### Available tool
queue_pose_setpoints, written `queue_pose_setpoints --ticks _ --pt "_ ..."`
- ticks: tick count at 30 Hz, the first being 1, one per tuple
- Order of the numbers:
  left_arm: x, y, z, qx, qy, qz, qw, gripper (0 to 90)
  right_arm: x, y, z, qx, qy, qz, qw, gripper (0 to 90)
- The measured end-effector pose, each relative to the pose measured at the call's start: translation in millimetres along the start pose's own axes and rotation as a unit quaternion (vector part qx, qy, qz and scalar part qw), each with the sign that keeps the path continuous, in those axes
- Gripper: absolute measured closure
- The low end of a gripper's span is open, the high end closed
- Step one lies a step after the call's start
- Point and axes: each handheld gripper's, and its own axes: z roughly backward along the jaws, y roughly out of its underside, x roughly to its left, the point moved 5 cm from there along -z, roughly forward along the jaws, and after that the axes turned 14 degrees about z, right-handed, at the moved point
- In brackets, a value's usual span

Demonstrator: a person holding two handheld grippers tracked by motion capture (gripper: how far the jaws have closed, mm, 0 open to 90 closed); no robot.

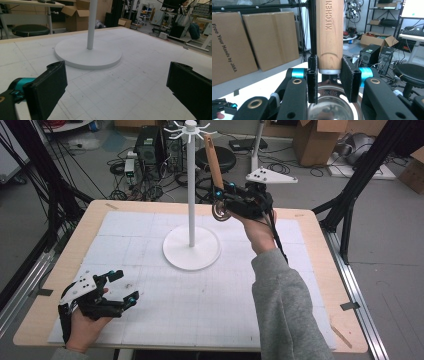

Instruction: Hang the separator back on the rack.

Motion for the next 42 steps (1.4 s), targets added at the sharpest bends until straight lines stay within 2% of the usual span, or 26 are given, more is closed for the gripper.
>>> queue_pose_setpoints --ticks 24,36,42 --pt "1.4 0.6 3.1 0.001 -0.004 0.001 1.0 3.6 1.4 5.1 -14.0 0.007 -0.003 -0.008 0.9999 69.9" --pt "0.5 -0.6 7.6 -0.008 -0.008 -0.003 0.9999 3.7 1.3 7.6 -24.1 0.008 -0.011 -0.012 0.9998 69.8" --pt "2.2 -0.6 8.8 -0.008 -0.01 -0.001 0.9999 3.7 -0.3 8.1 -27.4 0.008 -0.006 -0.009 0.9999 69.6"
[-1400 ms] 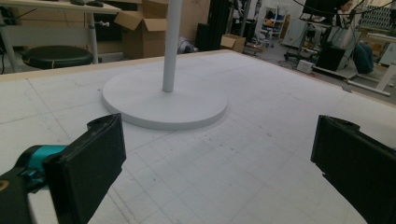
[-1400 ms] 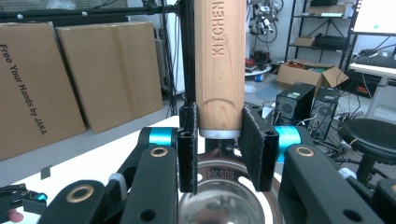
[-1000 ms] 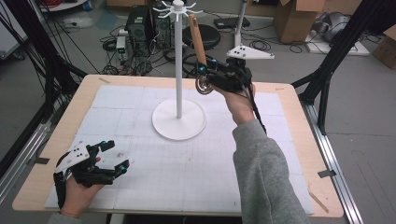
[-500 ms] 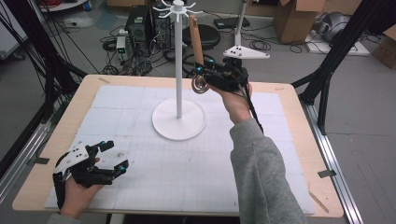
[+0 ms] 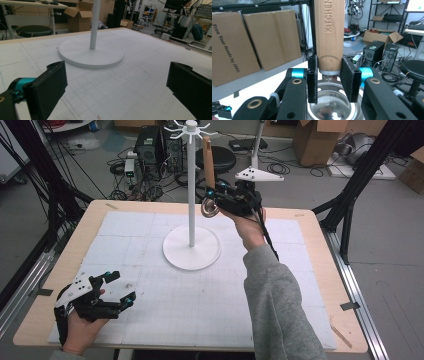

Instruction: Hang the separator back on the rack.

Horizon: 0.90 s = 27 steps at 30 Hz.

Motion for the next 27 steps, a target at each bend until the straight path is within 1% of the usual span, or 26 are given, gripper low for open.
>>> queue_pose_setpoints --ticks 2,4,7,10,13,16,18,20,24,25,27 --pt "-0.6 -0.3 0.4 -0.003 0.0 0.0 1.0 3.7 0.5 0.0 -1.0 0.0 -0.005 -0.002 1.0 69.5" --pt "-2.1 -0.9 0.0 -0.008 0.005 0.003 1.0 3.7 0.4 0.2 -2.2 -0.002 -0.003 0.0 1.0 69.2" --pt "-1.9 -0.4 0.4 -0.004 0.005 0.0 1.0 3.7 -0.7 0.9 -3.4 -0.003 0.0 0.001 1.0 68.2" --pt "0.6 -0.4 0.5 -0.005 0.002 0.004 1.0 3.7 -0.3 1.0 -3.4 -0.004 -0.002 0.004 1.0 65.5" --pt "0.5 -1.0 1.5 -0.009 0.007 0.019 0.9998 3.7 1.1 -0.3 -2.4 -0.006 -0.003 0.01 0.9999 60.1" --pt "1.0 0.0 2.3 -0.006 0.004 0.016 0.9998 3.7 2.7 -0.3 -0.8 -0.004 -0.003 0.013 0.9999 53.3" --pt "2.4 0.2 2.6 -0.006 0.001 0.017 0.9998 3.7 4.8 0.5 0.0 -0.005 -0.011 0.017 0.9998 47.8" --pt "3.3 -0.5 3.3 -0.009 -0.001 0.019 0.9998 3.7 7.0 1.1 0.6 -0.003 -0.019 0.028 0.9994 41.8" --pt "4.8 -2.7 4.7 -0.014 -0.002 0.016 0.9998 3.7 12.7 2.3 3.0 0.004 -0.03 0.051 0.9982 36.2" --pt "5.2 -2.9 4.7 -0.015 -0.002 0.02 0.9997 3.7 15.1 2.5 4.0 0.005 -0.033 0.061 0.9976 35.2" --pt "6.2 -2.5 3.6 -0.015 -0.002 0.023 0.9996 3.7 18.7 3.2 6.3 0.003 -0.039 0.066 0.9971 32.6"
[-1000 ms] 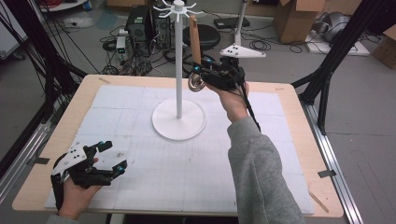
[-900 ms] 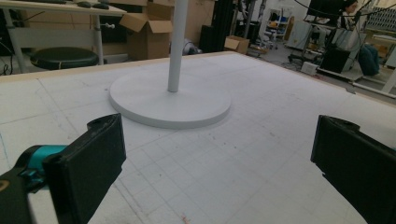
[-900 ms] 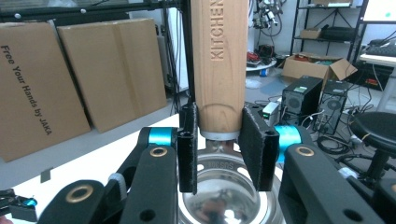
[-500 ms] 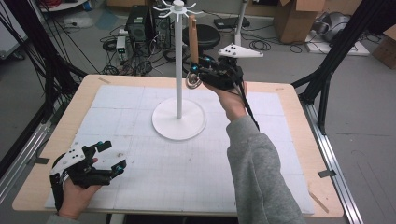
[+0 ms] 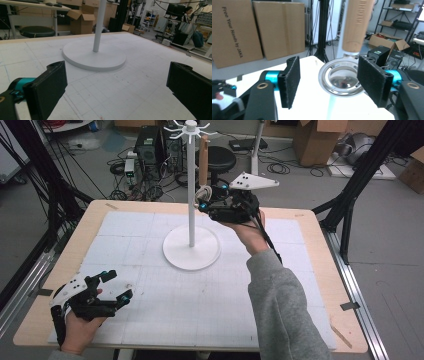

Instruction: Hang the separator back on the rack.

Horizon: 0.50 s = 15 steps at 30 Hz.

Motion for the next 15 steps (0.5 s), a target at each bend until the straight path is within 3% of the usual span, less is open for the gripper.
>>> queue_pose_setpoints --ticks 5,9,11,15 --pt "-3.6 4.6 -6.6 0.016 0.0 -0.008 0.9998 3.7 5.6 2.8 6.4 -0.005 0.005 0.029 0.9996 16.1" --pt "-5.6 4.7 -9.6 0.016 -0.003 -0.017 0.9997 3.7 3.7 8.4 12.3 -0.011 0.009 0.028 0.9995 9.1" --pt "-6.6 4.8 -10.3 0.014 -0.002 -0.021 0.9997 3.7 2.0 12.9 15.8 -0.012 0.012 0.026 0.9995 0.5" --pt "-7.2 6.1 -11.4 0.02 -0.002 -0.023 0.9995 3.7 1.8 21.6 22.9 -0.001 0.008 0.024 0.9997 0.3"
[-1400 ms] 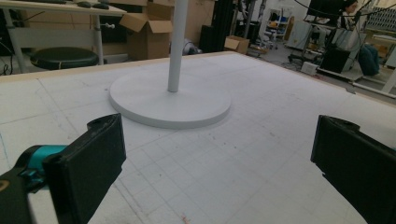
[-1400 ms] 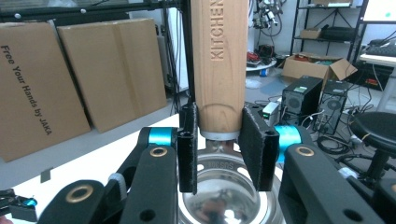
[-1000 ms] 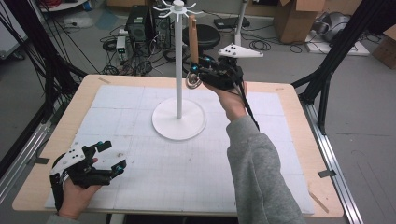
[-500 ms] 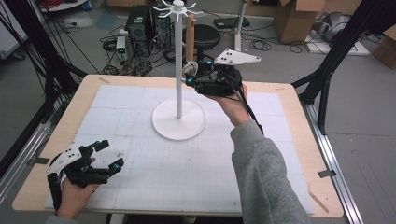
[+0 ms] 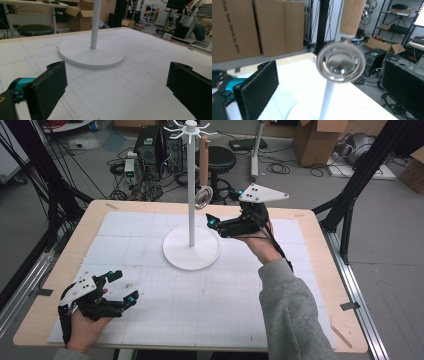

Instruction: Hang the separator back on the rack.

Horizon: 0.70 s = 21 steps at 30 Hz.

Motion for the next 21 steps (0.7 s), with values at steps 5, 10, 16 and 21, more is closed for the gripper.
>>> queue_pose_setpoints --ticks 5,10,16,21 --pt "-1.4 -1.1 2.1 -0.005 0.004 0.001 1.0 3.7 2.2 11.8 11.6 -0.005 -0.003 -0.006 1.0 0.3" --pt "-1.9 -2.3 3.2 -0.011 0.004 0.001 0.9999 3.7 7.8 27.6 21.0 0.003 -0.002 -0.012 0.9999 0.4" --pt "-2.0 -2.7 0.2 -0.01 0.007 0.002 0.9999 3.7 8.9 52.3 32.8 0.009 0.004 -0.026 0.9996 0.4" --pt "-2.0 -2.1 -4.6 -0.006 0.012 0.012 0.9998 3.7 9.3 72.2 41.5 0.025 0.015 -0.032 0.9991 0.3"
